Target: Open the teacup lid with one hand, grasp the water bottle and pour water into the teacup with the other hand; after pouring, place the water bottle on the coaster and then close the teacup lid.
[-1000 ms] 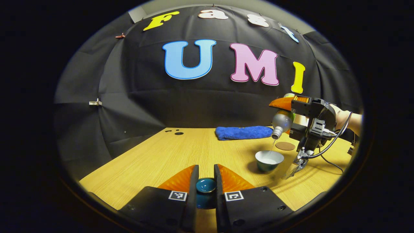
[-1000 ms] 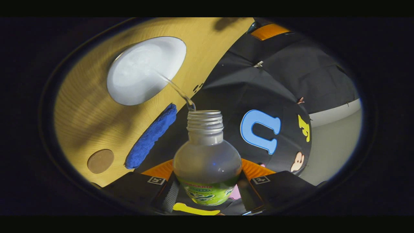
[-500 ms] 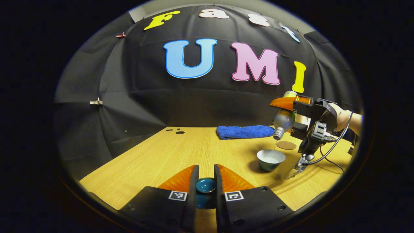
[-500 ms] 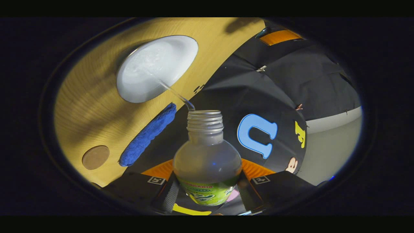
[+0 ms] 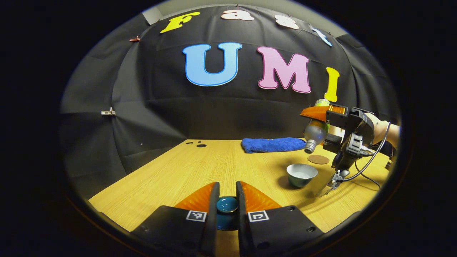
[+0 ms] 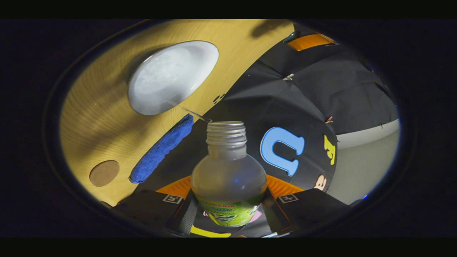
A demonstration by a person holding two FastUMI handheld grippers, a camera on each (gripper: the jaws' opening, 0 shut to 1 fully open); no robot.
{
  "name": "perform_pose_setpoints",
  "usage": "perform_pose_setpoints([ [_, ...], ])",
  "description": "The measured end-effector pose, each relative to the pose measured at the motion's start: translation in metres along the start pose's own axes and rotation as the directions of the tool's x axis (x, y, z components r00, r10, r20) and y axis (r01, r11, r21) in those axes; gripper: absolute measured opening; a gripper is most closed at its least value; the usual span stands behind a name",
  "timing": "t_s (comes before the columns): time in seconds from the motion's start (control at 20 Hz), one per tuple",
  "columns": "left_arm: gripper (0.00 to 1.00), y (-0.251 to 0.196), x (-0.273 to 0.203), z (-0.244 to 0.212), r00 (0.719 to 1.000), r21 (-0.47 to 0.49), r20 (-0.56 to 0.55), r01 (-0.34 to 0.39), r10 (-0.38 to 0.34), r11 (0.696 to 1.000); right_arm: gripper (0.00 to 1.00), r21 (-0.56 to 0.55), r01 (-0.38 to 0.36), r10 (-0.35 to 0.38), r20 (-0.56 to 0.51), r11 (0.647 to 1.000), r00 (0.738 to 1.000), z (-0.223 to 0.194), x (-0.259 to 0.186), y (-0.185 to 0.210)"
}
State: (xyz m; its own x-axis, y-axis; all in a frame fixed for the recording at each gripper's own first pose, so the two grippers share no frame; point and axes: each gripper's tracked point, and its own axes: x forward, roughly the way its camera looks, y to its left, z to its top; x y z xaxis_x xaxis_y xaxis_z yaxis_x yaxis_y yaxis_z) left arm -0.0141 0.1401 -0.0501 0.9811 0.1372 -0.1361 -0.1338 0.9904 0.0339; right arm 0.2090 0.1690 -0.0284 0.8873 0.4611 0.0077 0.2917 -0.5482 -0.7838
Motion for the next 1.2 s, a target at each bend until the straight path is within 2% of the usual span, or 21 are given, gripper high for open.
perform_pose_setpoints([
  [0.05, 0.31, -0.001, -0.001, 0.0, 1.0, 0.0, 0.001, 0.002, -0.002, 1.0, 0.81, -0.004, 0.002, -0.002, 0.001, 1.0, 1.0, 0.001, -0.001, 0.002],
  [0.15, 0.28, -0.002, -0.001, 0.0, 1.0, 0.003, 0.002, 0.003, -0.003, 1.0, 0.81, -0.01, 0.005, -0.005, 0.005, 1.0, 1.0, 0.004, -0.003, 0.001],
  [0.7, 0.28, -0.006, -0.004, 0.002, 1.0, 0.015, 0.004, -0.005, 0.005, 1.0, 0.81, -0.025, 0.015, -0.014, 0.005, 1.0, 1.0, 0.005, -0.005, 0.0],
  [0.8, 0.31, -0.007, -0.006, 0.003, 1.0, 0.006, 0.006, -0.004, 0.004, 1.0, 0.77, -0.011, 0.016, -0.016, 0.0, 1.0, 1.0, 0.003, -0.006, 0.0],
  [0.85, 0.28, -0.006, -0.006, 0.004, 1.0, -0.004, 0.012, -0.007, 0.007, 1.0, 0.81, 0.003, 0.012, -0.012, -0.004, 1.0, 1.0, 0.002, -0.006, 0.0],
  [0.95, 0.28, -0.007, -0.006, 0.005, 1.0, -0.036, 0.013, -0.002, 0.003, 0.999, 0.81, 0.067, -0.002, 0.003, -0.01, 0.998, 1.0, 0.001, -0.01, 0.005],
  [1.1, 0.28, -0.007, -0.005, 0.002, 1.0, -0.036, -0.001, -0.013, 0.013, 0.999, 0.81, 0.156, -0.023, 0.026, -0.021, 0.988, 0.999, 0.005, -0.016, 0.014],
  [1.2, 0.28, -0.011, -0.008, 0.008, 1.0, -0.038, 0.008, -0.013, 0.013, 0.999, 0.81, 0.238, -0.035, 0.046, -0.039, 0.971, 0.998, 0.002, -0.018, 0.02],
])
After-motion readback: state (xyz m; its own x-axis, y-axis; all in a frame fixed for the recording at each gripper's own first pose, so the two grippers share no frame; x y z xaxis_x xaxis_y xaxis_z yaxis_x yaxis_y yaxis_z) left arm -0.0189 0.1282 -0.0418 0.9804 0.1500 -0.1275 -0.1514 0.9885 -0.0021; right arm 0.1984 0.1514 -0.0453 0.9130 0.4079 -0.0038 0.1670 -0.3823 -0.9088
